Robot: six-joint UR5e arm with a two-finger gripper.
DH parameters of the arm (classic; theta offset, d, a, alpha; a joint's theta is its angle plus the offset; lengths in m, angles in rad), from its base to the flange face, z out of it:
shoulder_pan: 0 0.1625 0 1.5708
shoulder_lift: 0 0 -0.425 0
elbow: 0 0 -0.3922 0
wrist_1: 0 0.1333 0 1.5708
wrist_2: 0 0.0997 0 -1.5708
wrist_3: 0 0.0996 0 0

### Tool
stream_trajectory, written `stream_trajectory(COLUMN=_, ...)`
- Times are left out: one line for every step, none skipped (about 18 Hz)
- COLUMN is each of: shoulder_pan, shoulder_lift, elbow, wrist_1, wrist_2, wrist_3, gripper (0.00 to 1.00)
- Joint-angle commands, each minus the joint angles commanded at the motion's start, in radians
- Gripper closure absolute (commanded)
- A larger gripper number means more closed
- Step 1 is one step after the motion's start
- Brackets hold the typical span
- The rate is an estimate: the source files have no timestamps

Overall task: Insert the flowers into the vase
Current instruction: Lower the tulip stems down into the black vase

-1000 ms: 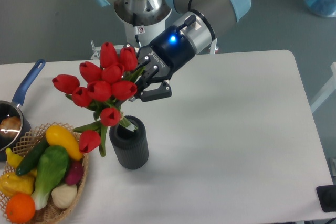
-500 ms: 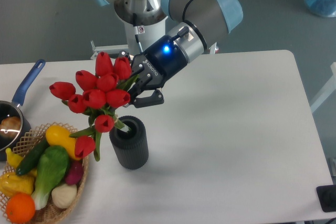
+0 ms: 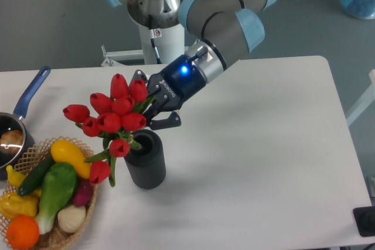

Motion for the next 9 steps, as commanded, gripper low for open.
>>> stream_trajectory(shoulder_pan=0.003, shoulder_lift=-0.006, elbow=-0.011, wrist_1=0.0, wrist_2=0.0, wrist_3=0.017, gripper=1.0)
stream_trajectory(shoulder_pan=0.006, shoulder_lift=-0.009, elbow=-0.018, wrist_1=0.0, wrist_2=0.0, wrist_3=0.037, gripper=1.0)
stream_trajectory(shoulder_pan=0.011, shoulder_lift=-0.018, elbow=-0.025, wrist_1=0.0, wrist_2=0.0, wrist_3=0.054, gripper=0.98)
stream_trajectory(shoulder_pan=0.012, shoulder_lift=-0.022, elbow=-0.029, wrist_1=0.0, wrist_2=0.002, wrist_3=0.063, gripper=0.96)
stream_trajectory(shoulder_pan=0.012, shoulder_lift=-0.022, elbow=-0.037, wrist_1=0.0, wrist_2=0.002, wrist_3=0.071, gripper=0.96)
stream_trajectory(shoulder_pan=0.012, shoulder_lift=-0.022, elbow=-0.038, wrist_1=-0.002, wrist_2=0.002, wrist_3=0.075, gripper=0.94)
stream_trajectory(shoulder_pan=0.012, shoulder_lift=-0.025, elbow=-0.038, wrist_1=-0.002, wrist_2=0.003, wrist_3=0.075, gripper=0.9)
stream_trajectory(shoulder_pan=0.012, shoulder_lift=-0.035, elbow=-0.043, wrist_1=0.0, wrist_2=0.008, wrist_3=0.075, gripper=0.87)
stream_trajectory(shoulder_pan=0.017, shoulder_lift=-0.038, elbow=-0.052, wrist_1=0.0, wrist_2=0.009, wrist_3=0.083, gripper=0.84)
